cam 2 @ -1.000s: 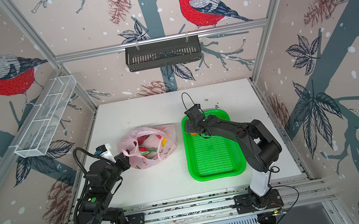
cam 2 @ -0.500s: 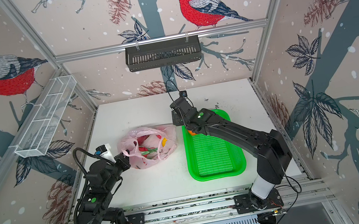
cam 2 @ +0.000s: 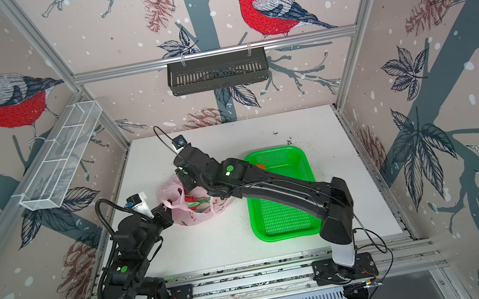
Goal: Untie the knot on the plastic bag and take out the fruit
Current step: 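Move the open right gripper back into the bag opening toward the fruit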
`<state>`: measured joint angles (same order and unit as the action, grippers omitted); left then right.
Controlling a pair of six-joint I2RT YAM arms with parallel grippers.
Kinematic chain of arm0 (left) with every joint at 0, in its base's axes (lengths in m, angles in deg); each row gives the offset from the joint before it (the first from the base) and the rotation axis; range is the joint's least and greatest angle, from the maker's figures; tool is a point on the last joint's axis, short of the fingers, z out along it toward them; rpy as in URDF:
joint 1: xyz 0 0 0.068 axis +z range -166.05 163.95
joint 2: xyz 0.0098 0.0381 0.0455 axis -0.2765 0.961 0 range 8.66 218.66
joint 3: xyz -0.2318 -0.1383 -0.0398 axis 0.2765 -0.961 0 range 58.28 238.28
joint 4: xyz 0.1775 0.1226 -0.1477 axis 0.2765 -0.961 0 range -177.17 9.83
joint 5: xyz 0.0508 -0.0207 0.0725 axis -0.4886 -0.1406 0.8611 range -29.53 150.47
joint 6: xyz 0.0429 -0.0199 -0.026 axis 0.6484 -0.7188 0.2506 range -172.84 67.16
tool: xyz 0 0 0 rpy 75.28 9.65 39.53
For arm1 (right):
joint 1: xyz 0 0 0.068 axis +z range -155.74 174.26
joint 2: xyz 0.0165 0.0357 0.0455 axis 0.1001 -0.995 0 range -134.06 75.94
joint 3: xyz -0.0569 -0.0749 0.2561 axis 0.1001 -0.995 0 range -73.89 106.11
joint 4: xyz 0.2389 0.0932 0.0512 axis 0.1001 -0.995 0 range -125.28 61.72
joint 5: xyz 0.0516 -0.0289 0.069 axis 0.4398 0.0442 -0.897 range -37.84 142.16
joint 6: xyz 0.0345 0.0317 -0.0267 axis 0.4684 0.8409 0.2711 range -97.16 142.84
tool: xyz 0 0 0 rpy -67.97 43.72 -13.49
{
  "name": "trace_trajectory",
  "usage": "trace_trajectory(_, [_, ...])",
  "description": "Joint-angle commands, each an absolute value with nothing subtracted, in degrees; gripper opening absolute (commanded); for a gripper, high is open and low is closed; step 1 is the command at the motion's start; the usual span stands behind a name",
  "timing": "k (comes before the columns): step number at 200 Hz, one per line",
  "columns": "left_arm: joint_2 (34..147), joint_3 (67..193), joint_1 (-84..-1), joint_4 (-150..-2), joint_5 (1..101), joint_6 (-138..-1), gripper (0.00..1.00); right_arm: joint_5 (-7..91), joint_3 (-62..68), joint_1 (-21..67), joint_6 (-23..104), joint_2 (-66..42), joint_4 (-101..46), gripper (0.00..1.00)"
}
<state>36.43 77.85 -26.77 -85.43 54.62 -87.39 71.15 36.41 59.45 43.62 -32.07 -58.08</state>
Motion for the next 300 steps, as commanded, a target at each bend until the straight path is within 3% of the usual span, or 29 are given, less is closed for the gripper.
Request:
trace_trajectory(1, [36.0, 78.3, -26.8, -85.0, 55.7, -87.8, 0.0, 68.8, 41.4, 59.8, 43.4, -36.9, -65.7, 0.44])
trace_trajectory(51, [35.6, 78.2, -26.8, -85.4, 55.8, -87.8, 0.0, 66.1, 45.7, 58.2, 45.6, -43.8, -73.8, 0.37])
trace_trajectory(146, [34.9, 77.8, -26.8, -87.4, 55.4, -88.6, 0.0, 60.5, 41.4, 55.4, 48.6, -50.6, -73.1, 0.35])
trace_trajectory(180, [35.0, 77.3, -26.8, -87.6, 53.5, -89.2, 0.0, 66.4, 40.4, 54.7, 49.6, -51.5, -72.4, 0.39])
trace_trajectory(300, [38.1, 76.4, -26.9, -86.7, 50.3, -87.8, 0.0, 69.5, 41.8, 51.1, 49.2, -54.5, -76.1, 0.53])
